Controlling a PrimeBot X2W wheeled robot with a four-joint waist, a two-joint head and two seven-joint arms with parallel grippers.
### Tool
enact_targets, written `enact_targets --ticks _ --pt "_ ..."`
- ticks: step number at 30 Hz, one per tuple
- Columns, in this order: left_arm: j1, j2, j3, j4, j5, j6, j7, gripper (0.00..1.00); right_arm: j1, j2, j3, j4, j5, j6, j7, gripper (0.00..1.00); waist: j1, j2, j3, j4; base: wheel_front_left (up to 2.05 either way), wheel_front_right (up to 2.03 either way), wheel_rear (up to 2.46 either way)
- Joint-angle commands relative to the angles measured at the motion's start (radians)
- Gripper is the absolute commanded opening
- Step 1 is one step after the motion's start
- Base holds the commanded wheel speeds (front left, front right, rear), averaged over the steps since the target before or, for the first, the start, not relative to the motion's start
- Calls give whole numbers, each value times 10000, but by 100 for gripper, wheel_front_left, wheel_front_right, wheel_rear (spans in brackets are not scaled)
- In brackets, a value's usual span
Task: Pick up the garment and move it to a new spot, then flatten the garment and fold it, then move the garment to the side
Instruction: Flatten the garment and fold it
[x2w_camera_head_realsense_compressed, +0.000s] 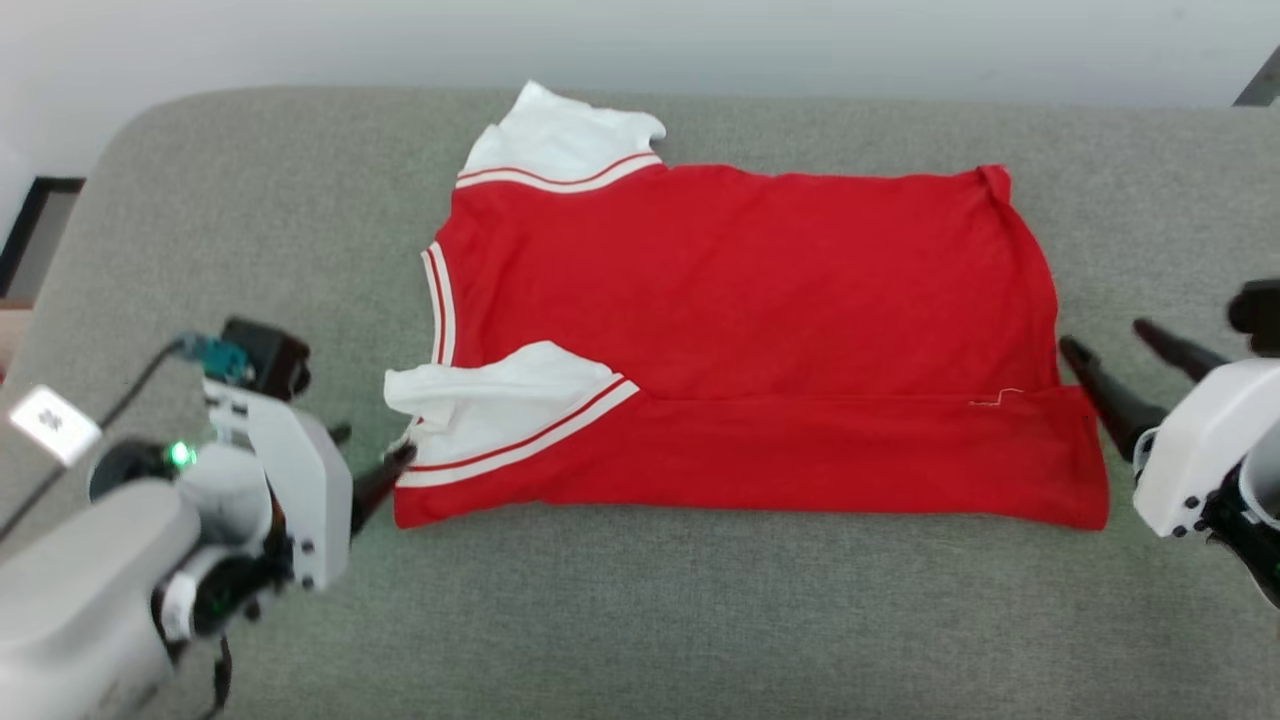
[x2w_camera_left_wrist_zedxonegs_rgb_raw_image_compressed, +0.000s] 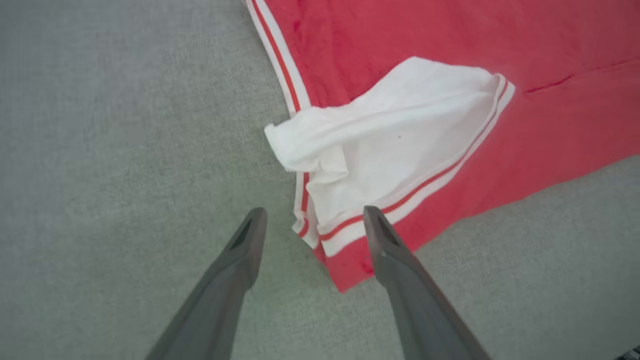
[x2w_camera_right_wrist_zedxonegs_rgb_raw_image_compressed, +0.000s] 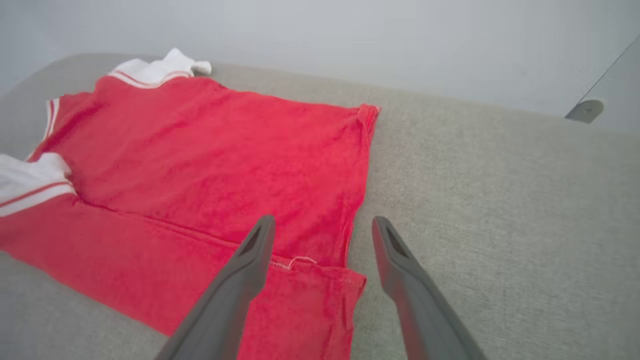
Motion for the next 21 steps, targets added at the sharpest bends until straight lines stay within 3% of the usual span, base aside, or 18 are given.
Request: enact_targets --ticks 1,11,21 --pt "299 127 -20 -223 -121 202 48 100 227 122 -227 -282 -199 -11 -329 100 0 -1 -184 -95 0 0 0" --pt "1184 529 -148 -1010 -405 906 61 100 1398 892 -1336 -2262 -1298 -11 -2237 100 0 -1 -322 -524 0 0 0" --pt "1241 320 -202 -347 -383 874 -68 100 2479 1663 -2043 -3439 -1712 -9 -2073 100 0 -1 -28 -943 0 0 0"
